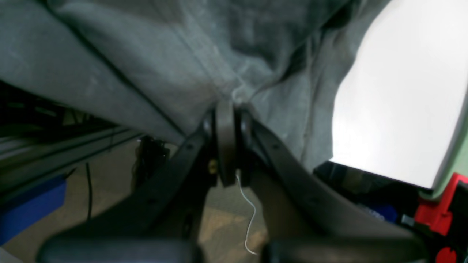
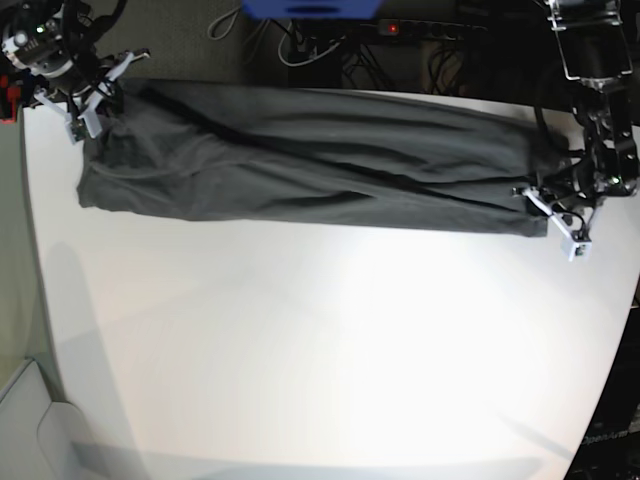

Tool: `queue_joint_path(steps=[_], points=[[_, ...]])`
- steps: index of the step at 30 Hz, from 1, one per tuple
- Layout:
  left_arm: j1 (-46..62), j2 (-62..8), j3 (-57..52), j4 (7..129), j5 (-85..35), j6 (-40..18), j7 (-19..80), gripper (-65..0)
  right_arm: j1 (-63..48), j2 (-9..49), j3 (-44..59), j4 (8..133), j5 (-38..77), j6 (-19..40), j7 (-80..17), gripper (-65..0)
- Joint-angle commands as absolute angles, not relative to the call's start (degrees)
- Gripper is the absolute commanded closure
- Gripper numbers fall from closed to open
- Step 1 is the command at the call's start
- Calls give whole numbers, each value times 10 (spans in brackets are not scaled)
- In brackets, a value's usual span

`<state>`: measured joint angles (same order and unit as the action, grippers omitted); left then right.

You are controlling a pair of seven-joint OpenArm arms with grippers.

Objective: Layout the t-shirt on the table in an organized manner, then fold the t-shirt properly
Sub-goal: 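Pull the stack end outward with the right gripper to straighten it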

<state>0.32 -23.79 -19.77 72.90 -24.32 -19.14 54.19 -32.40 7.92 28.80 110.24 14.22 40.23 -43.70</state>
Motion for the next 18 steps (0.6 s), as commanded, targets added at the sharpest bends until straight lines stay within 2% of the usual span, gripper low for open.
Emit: queue_joint_path(steps=[1,10,13,18], points=[[11,-245,-197,727,-216,-183,580,-40,-327,87,293,1112,146,400,-429,0],[17,-245,-197,727,-214,-183,580,-40,-332,88,298,1112,146,400,-431,-8],[18,-245,-197,727,-213,-183,580,-40,-333,88,298,1112,145,400,-431,-72],[23,-245,-197,727,-212,-183,580,-43,-352,89,291,1115,145,400,-431,-252]])
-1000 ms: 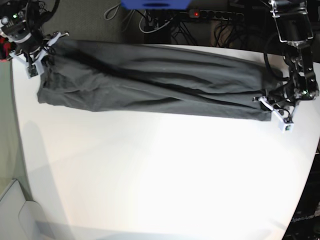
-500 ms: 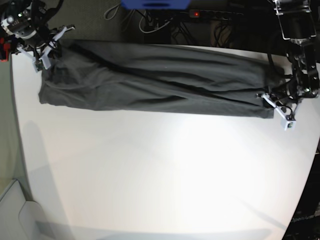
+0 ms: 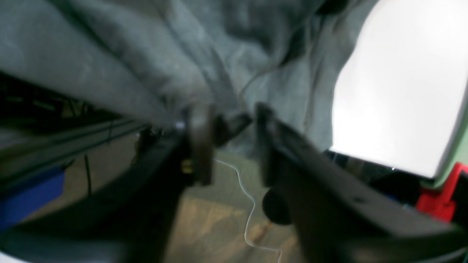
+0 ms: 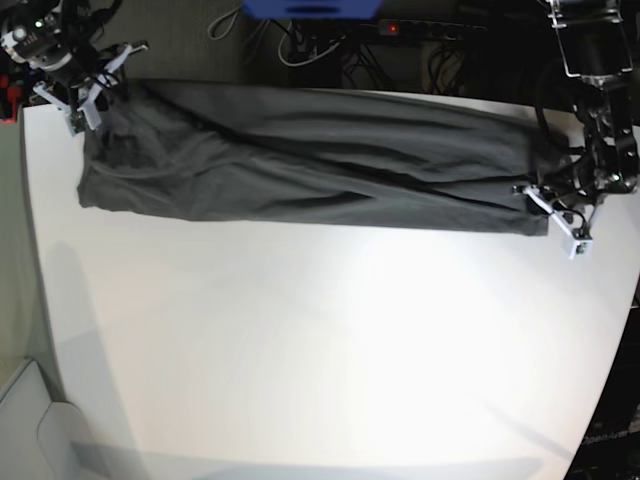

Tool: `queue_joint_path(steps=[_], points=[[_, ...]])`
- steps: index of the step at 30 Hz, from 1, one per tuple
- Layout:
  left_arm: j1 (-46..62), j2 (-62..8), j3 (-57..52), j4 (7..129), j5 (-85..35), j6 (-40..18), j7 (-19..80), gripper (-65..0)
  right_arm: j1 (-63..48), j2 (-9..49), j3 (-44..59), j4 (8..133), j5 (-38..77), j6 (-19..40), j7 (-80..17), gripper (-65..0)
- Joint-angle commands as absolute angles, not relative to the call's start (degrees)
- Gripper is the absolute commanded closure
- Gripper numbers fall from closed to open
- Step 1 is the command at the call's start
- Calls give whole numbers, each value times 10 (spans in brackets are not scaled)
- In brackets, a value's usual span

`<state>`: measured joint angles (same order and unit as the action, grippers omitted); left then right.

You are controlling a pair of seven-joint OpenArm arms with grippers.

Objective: Layout the t-shirt on the table in an organized manner, then fold the t-shirt properly
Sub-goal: 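Pull the stack end outward with the right gripper to straighten it, then regrasp the stack end with the left gripper and pull it taut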

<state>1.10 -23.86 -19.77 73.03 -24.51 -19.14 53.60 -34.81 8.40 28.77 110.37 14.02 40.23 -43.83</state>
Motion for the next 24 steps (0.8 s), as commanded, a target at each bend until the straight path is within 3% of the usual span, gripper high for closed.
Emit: queue_joint_path(steps=[1,4,8,10,15,17,24], points=[[26,-245,-197,727,-212,-183,580,-43,-355,89,289,1115,146,400,-431,-283],[28,-245,-197,727,-213,-183,580,-44,-360,89,300,1116,146,400,-430,-355],[29,-245,-197,729,-216,-183,580,-81,-359,85,330,1149,150,400,-429,-358],[30,-245,-197,742,-216,-183,580,-164,-354,84,329,1160,151,400,-431,-358],[60,-245,-201,795,-216,-183,580,-444,-313,77,302,1159,146,400,-432,-359],[71,-245,-202,815,-216,-183,580,-520,-311,77,284,1159,146,400,-432,-359],[79,-241,-204,833,-216,-183,594,-537,-282,77,235,1138,146,400,-432,-359]])
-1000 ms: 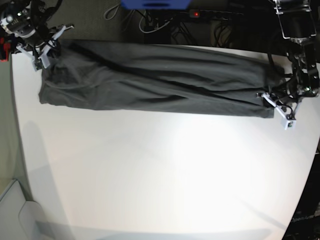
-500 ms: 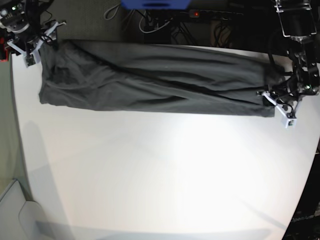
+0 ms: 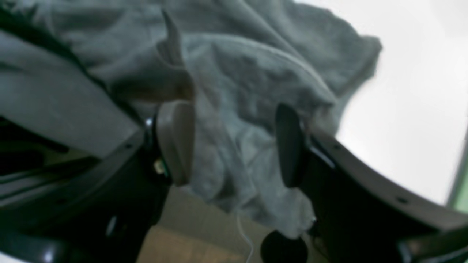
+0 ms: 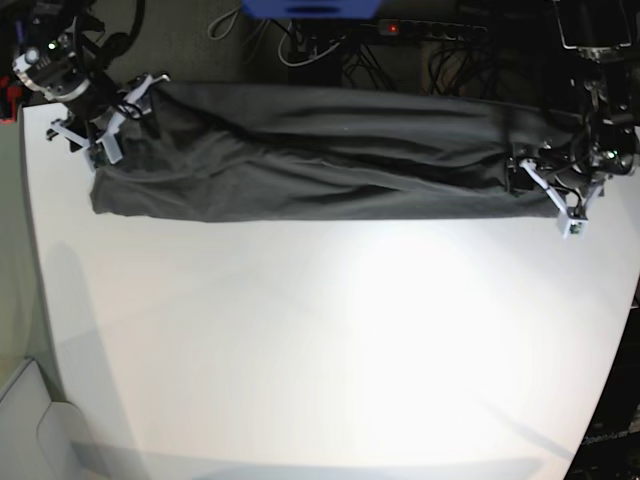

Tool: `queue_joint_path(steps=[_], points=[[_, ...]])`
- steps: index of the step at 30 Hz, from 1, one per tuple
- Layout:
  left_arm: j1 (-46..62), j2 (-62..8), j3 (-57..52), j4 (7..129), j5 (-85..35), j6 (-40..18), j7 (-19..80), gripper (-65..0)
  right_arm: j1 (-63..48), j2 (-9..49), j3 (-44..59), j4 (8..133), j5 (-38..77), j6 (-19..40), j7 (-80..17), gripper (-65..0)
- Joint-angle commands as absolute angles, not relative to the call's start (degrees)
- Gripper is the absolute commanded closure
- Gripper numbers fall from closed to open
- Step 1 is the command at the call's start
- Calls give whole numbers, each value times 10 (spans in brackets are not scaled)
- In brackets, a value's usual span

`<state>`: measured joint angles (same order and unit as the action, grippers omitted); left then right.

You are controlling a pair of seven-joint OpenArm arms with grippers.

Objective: Layout the t-shirt on the table in an organized manner, then fold the t-shirt properly
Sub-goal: 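Regrasp the stack end with the left gripper and pull it taut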

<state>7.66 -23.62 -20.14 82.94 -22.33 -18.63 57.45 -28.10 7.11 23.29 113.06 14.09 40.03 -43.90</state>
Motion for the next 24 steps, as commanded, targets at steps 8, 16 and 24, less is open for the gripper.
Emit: queue_joint_path(steps=[8,16,24], points=[[76,-240,-204,834,-217,-183,596,-539,-243,77,209,1045,146,400,-432,-359],[78,-241,-218,856,-217,-183,596,-541,-213,80,209,982,146,400,-430,-359],[55,-242,-261,881,-217,-183,633,-541,-193,80,208,959,146,400,-431,-359]])
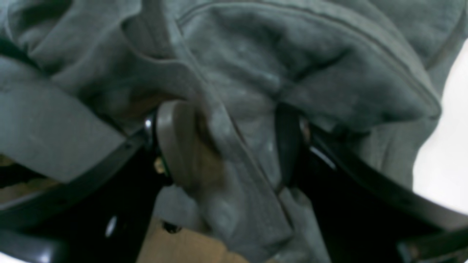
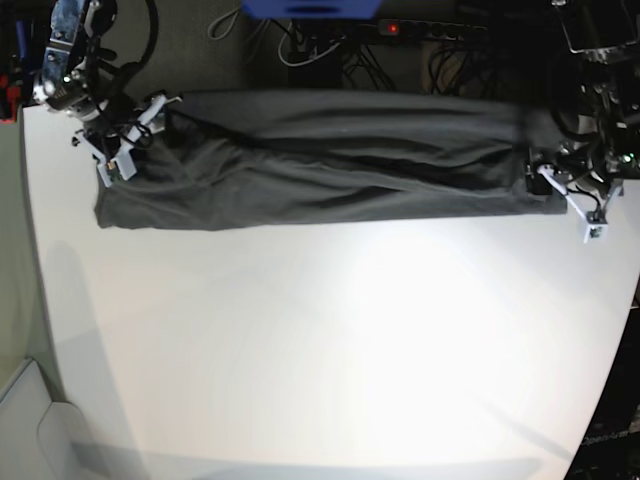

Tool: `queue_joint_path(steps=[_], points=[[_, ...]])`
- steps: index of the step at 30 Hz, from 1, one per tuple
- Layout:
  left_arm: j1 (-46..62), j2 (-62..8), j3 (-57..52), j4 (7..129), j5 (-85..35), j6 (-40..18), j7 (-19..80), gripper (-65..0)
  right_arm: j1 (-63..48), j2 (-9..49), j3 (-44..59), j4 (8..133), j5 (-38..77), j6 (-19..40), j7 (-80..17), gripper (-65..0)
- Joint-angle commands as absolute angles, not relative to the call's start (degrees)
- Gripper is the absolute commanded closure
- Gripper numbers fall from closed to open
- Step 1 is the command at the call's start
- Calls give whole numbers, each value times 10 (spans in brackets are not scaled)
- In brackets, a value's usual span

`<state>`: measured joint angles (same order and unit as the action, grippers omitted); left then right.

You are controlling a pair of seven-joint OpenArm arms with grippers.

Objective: Layout the t-shirt on the table in an organized manner, then fold the t-shirt properly
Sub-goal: 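Regrasp the stack end with the left gripper and pull it taut, then lift the strip end with the left gripper and fold it toward the right gripper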

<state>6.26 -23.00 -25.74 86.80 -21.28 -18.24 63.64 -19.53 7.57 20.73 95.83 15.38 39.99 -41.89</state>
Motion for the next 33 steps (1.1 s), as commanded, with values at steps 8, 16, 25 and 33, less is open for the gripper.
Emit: queue_joint_path(steps=[8,16,25,33], points=[[39,-240,-262,918,-217,-183,648,-541,-189,80,207,937,146,400,-427,-359],[65,-239,-327,931,-217,-184,679,-616,-188,80,207,937,146,400,-427,-359],[90,-209,-329,911,-211,-250,673,-619,-188,80,207,938,146,400,-427,-359],[94,-207,-329,882,-211,-249,672,-620,-188,80,207,938,146,400,-427,-359]])
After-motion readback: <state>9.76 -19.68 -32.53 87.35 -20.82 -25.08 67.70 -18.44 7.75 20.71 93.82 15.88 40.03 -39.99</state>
